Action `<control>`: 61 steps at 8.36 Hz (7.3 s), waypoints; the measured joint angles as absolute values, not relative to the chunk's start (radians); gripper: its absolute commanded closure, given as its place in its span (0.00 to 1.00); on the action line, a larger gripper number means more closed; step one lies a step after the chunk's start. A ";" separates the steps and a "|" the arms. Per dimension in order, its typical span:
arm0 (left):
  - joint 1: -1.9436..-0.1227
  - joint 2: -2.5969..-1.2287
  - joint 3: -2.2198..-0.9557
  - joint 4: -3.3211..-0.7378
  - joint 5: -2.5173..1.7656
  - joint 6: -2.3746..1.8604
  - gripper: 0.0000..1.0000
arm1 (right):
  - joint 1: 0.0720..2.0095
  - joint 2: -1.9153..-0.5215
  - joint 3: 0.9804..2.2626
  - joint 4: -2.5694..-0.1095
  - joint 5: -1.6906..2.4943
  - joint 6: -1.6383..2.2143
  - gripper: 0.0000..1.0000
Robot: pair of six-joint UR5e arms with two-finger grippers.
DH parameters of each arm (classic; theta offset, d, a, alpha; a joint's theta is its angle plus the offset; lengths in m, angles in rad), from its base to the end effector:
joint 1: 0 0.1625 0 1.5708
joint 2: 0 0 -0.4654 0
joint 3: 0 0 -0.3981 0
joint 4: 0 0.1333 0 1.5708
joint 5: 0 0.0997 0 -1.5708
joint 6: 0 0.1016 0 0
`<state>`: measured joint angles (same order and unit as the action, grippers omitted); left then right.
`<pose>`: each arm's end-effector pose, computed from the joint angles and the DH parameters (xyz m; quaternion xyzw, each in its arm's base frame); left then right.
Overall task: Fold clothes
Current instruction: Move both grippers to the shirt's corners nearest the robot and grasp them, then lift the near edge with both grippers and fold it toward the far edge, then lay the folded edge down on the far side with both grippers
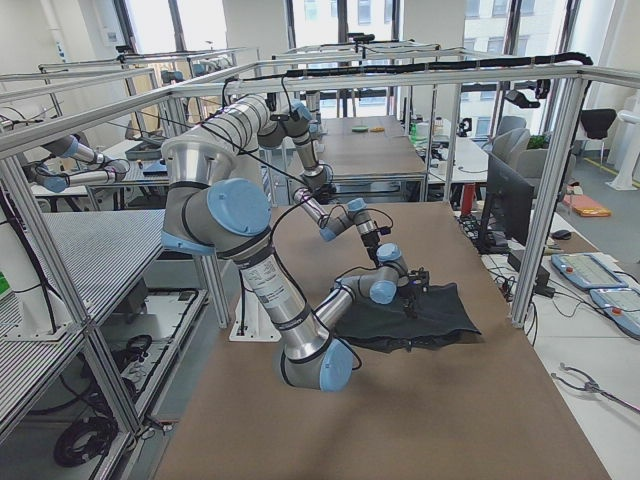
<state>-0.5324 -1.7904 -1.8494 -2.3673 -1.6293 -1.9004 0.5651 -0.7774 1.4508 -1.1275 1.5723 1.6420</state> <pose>0.4315 -0.4020 0.3582 0.0378 0.6021 -0.3171 0.7318 -0.5857 -0.5290 0.1956 0.1289 -0.5139 0.2649 0.8057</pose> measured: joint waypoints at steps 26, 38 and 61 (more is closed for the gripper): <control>-0.160 -1.690 -1.871 -2.373 -1.243 -2.087 1.00 | 0.402 -1.216 1.777 -1.050 1.429 1.810 0.09; -0.160 -1.694 -1.864 -2.373 -1.244 -2.077 1.00 | 0.243 -1.157 1.755 -1.100 1.279 2.007 0.87; -0.817 -2.527 -1.371 -1.727 -1.609 -1.572 0.00 | 0.685 -0.793 1.457 -1.349 1.460 1.682 0.06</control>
<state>-0.8168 -2.5267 -1.3710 -1.7267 -1.6095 -1.5717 0.6850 -0.7926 1.4565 -1.3491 1.4603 1.6819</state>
